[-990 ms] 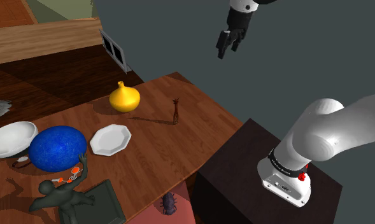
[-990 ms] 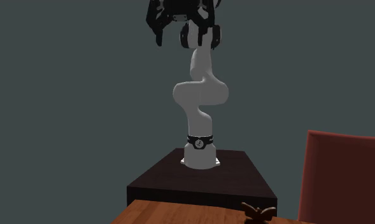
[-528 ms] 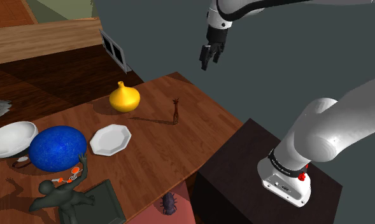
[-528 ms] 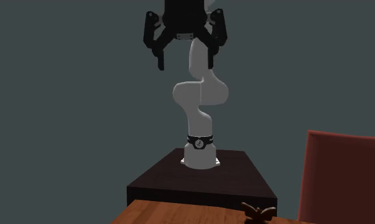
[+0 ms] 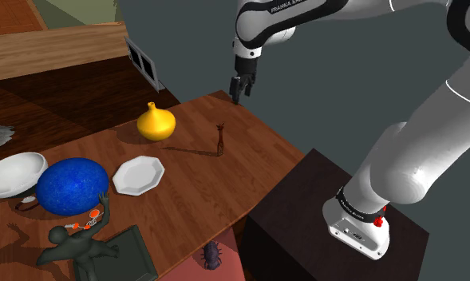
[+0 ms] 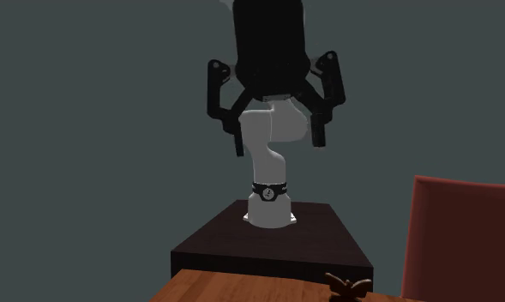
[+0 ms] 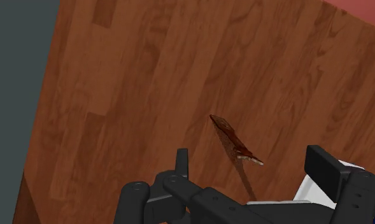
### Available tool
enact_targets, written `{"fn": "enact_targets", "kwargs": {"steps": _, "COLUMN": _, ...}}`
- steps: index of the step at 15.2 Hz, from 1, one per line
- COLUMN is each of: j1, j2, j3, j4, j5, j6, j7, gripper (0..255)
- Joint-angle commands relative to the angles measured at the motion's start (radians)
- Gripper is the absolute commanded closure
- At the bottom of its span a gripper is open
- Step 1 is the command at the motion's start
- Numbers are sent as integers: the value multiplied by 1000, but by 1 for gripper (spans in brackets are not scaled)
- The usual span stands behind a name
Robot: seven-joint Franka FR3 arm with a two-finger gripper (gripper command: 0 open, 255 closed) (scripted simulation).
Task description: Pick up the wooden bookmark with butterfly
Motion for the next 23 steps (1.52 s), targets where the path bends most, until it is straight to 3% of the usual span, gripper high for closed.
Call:
{"fn": "enact_targets", "kwargs": {"steps": 1, "j1": 10, "j2": 73, "j3": 4, "j4": 37, "j5": 29, "j6": 12, "j7": -36, "gripper": 0}}
{"fn": "enact_targets", "kwargs": {"steps": 9, "j1": 31, "j2": 345, "j3": 46, "j4": 198, "j5": 125, "j6": 31, "j7": -152, "gripper": 0}}
{"fn": "enact_targets", "kwargs": {"steps": 18, "j1": 30, "j2": 402, "j3": 51, "j4": 168, "j5": 139, "j6": 116, "j7": -173, "gripper": 0}}
{"fn": "enact_targets", "kwargs": {"steps": 19, "j1": 29, "j2": 402, "j3": 51, "j4": 167, "j5": 140, "j6": 118, "j7": -174, "gripper": 255}}
{"fn": "enact_targets", "kwargs": {"steps": 23, "j1": 29, "j2": 403, "j3": 51, "j4": 167, "j5": 140, "j6": 118, "j7": -175, "gripper": 255}}
